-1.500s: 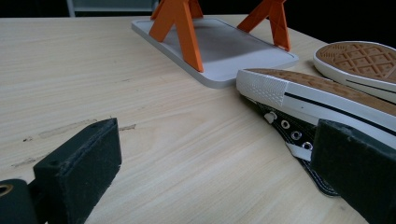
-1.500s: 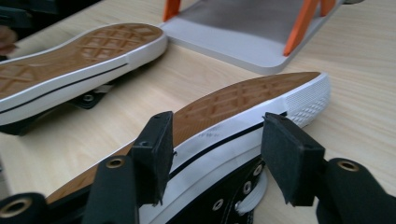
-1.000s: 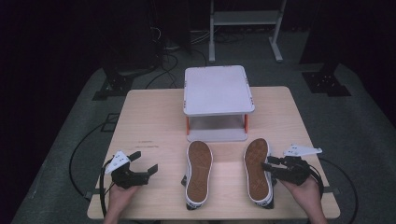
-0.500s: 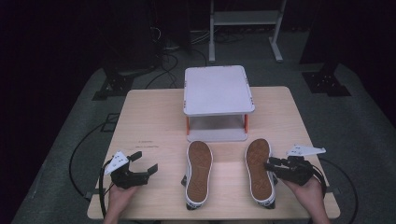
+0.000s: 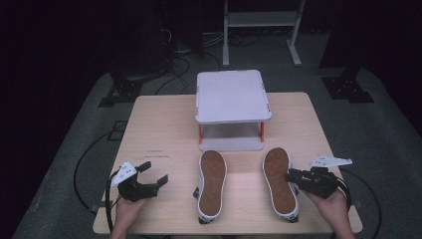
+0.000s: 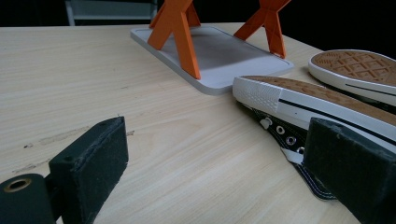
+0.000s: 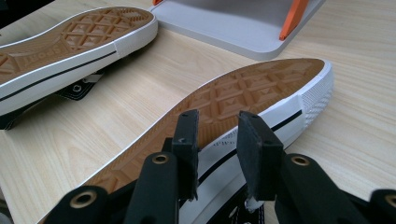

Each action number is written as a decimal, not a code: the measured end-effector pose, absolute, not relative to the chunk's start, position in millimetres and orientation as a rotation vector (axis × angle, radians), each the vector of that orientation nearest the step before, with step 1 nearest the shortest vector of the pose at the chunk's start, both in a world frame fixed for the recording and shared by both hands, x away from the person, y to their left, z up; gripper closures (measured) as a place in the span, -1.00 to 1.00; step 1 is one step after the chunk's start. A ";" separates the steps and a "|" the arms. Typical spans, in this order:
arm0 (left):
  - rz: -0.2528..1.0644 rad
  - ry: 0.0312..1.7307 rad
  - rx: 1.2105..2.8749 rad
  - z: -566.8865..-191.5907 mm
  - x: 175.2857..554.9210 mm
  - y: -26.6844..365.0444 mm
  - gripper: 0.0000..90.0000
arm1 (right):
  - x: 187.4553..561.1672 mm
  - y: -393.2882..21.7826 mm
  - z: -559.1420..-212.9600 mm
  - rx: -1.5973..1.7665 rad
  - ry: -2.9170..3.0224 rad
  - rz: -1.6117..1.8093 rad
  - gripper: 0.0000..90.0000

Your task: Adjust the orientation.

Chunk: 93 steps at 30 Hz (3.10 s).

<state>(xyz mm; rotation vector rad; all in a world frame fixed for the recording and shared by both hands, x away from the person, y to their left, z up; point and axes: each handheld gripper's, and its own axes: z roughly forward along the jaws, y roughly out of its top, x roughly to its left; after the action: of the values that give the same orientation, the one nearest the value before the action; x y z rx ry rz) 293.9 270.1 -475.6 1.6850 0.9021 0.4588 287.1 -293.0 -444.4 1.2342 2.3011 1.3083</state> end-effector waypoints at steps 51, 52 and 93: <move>0.456 0.913 1.672 -476.2 293.3 270.4 -0.86 | 274.6 -352.1 -461.9 1.430 2.166 1.233 0.74; 0.457 0.913 1.672 -476.1 293.2 270.5 -0.86 | 274.6 -352.1 -461.9 1.430 2.166 1.233 0.74; 0.455 0.912 1.639 -473.8 290.8 274.9 -0.86 | 283.7 -293.5 -426.9 1.242 2.223 1.141 0.49</move>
<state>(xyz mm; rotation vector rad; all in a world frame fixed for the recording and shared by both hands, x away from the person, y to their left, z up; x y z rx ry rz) 290.8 274.9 -473.8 1.6390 0.9121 0.4547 283.7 -293.5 -426.9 1.2418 2.2231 1.1413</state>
